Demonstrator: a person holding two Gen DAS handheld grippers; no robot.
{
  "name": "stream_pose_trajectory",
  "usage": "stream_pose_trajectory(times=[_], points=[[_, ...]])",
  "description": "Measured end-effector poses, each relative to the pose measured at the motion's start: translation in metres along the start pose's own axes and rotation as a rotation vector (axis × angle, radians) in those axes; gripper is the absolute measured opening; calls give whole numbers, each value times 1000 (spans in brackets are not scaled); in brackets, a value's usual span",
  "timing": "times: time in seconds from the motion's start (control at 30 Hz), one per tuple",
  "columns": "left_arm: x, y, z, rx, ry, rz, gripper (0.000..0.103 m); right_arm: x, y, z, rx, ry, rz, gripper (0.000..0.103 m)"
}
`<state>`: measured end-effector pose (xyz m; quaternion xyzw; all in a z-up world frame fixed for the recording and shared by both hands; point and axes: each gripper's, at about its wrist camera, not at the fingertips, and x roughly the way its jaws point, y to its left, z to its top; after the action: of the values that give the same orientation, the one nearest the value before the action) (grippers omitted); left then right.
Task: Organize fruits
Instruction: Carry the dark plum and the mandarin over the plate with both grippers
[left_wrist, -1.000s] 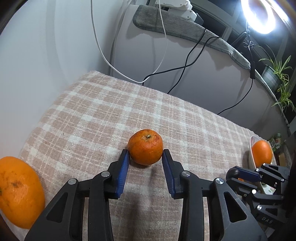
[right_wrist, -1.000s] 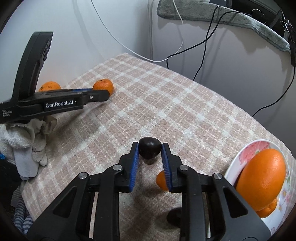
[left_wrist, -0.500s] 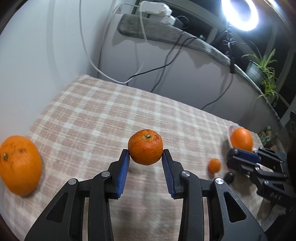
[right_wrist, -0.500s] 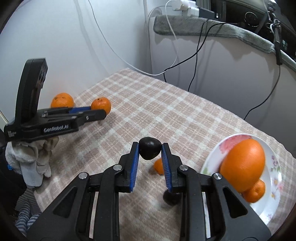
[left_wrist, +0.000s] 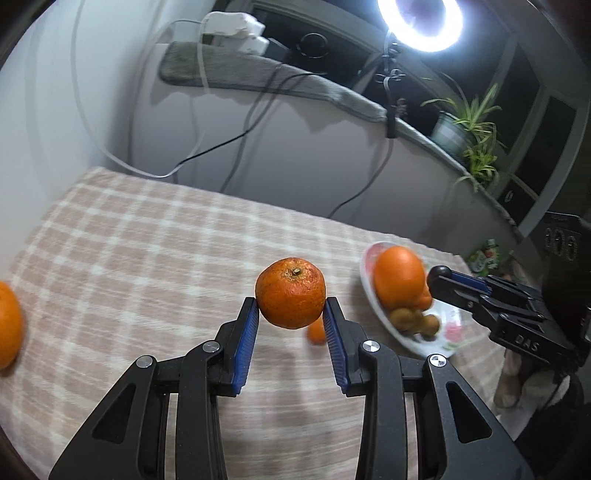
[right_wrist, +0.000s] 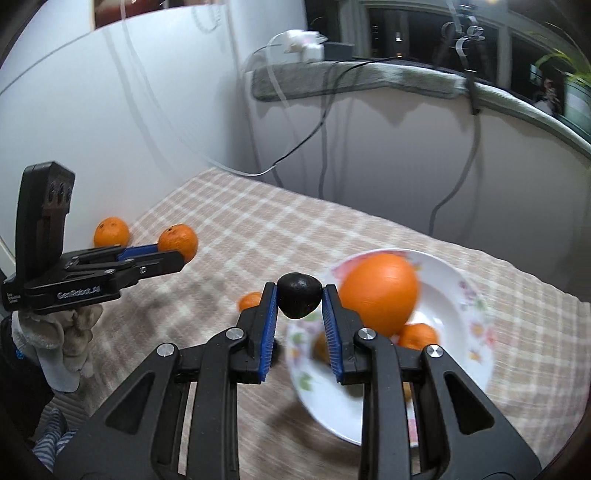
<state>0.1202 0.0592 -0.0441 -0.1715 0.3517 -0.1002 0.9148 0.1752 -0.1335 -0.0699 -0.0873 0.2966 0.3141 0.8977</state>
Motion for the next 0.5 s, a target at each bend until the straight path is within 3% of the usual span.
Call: stream_pose_trajectory(times=[0.5], points=[[25,-63,-9,106,67,-72,34,-19,-73,-12,122,-10,-93,25]])
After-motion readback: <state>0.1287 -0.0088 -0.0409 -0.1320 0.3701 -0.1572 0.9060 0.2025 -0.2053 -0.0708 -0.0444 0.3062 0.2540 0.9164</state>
